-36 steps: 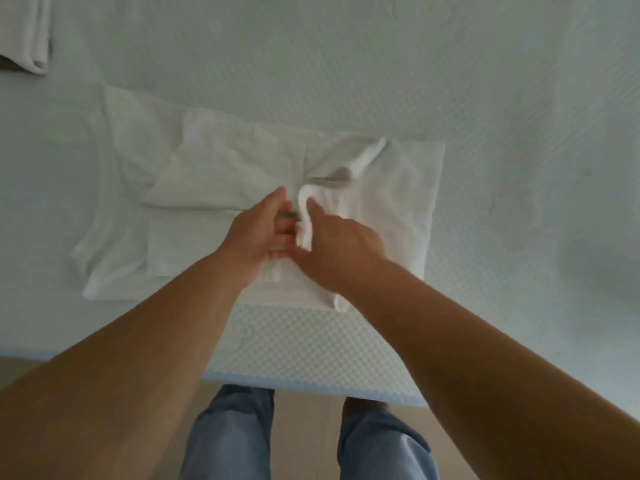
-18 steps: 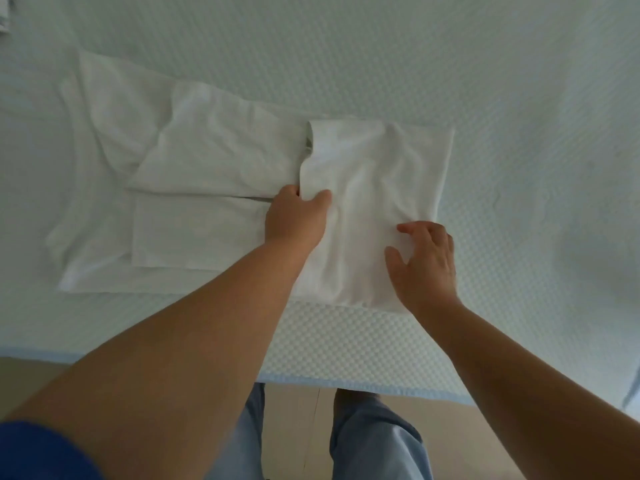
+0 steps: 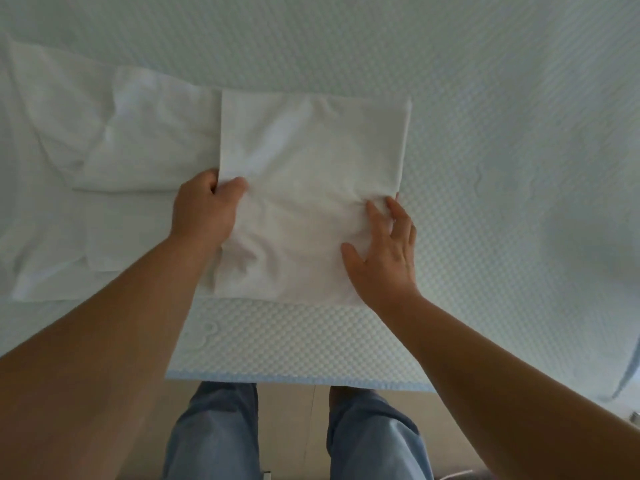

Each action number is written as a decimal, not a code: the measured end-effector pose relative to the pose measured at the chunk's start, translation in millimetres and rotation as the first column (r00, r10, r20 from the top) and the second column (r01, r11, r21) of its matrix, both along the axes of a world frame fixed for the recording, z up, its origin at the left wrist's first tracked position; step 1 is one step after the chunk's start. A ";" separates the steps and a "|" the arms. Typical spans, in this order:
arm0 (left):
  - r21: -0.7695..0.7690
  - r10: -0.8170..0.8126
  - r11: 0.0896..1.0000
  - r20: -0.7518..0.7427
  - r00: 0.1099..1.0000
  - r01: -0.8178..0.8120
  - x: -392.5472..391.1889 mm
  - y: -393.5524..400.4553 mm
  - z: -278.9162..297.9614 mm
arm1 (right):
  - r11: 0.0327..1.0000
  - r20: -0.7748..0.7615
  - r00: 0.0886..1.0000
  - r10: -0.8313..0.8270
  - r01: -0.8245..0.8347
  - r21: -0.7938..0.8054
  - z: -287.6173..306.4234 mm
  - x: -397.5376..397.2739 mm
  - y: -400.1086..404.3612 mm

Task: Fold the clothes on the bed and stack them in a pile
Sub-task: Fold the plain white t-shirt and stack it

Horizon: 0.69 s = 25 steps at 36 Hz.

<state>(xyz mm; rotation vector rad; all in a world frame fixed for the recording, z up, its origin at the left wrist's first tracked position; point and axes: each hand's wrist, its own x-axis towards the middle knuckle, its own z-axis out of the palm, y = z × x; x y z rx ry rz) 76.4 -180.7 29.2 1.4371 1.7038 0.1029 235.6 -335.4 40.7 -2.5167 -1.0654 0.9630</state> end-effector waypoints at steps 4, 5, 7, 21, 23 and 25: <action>-0.093 0.048 0.995 0.046 0.998 -0.043 1.7 14.1 -1.6 | 0.988 -0.042 0.988 -0.150 0.151 0.024 -3.2 7.9 -3.5; -0.106 0.041 0.994 0.039 0.998 -0.037 3.0 18.3 -1.1 | 0.977 -0.060 0.976 -0.210 0.212 0.024 -3.5 10.3 -3.2; -0.100 -0.008 0.995 -0.005 1.000 0.008 7.2 26.9 0.7 | 0.940 -0.096 0.936 -0.338 0.341 0.024 -4.1 15.8 0.9; 0.167 -0.141 0.977 0.053 0.989 0.131 22.8 35.1 11.2 | 0.854 -0.342 0.791 -0.507 0.515 -0.075 -25.2 63.8 26.4; 0.130 -0.146 0.981 0.010 0.989 0.144 22.8 35.2 5.0 | 0.855 -0.419 0.757 -0.502 0.508 -0.105 -26.1 72.8 23.8; 0.083 -0.133 0.987 -0.043 0.990 0.136 23.5 35.7 0.6 | 0.882 -0.409 0.788 -0.460 0.457 -0.112 -26.6 77.8 24.3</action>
